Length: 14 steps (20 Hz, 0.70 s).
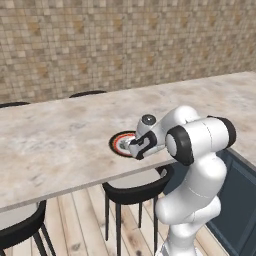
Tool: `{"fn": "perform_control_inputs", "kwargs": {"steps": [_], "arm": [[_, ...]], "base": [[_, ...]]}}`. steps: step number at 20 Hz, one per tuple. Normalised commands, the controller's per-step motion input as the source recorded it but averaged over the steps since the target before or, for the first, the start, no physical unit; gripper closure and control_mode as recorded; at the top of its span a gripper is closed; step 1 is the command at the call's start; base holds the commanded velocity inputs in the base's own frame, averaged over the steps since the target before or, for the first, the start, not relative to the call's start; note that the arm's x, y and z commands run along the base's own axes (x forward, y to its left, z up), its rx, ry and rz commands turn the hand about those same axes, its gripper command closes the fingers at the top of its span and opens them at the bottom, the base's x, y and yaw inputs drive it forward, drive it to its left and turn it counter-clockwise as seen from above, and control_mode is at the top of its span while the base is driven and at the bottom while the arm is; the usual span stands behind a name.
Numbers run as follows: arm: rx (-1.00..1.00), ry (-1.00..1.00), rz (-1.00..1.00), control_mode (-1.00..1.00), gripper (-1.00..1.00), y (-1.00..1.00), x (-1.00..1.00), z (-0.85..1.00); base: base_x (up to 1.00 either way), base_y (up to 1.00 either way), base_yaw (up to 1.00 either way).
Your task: Retrieve the butter from the fridge and place it on a plate on the dining table. Then retrieve the butter knife by the fridge and place it near the plate.
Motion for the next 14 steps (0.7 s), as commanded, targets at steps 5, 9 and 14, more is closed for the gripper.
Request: {"fn": "perform_control_inputs", "kwargs": {"steps": [5,9,14], "arm": [[0.00,0.00,0.00,-1.00,-1.00,0.00,0.03,-0.04],[0.00,0.00,0.00,-1.00,-1.00,0.00,0.00,-0.01],[0.00,0.00,0.00,-1.00,-1.00,0.00,0.00,0.00]], "base": [[0.00,0.00,0.00],[0.00,0.00,0.00],[0.00,0.00,0.00]]}}
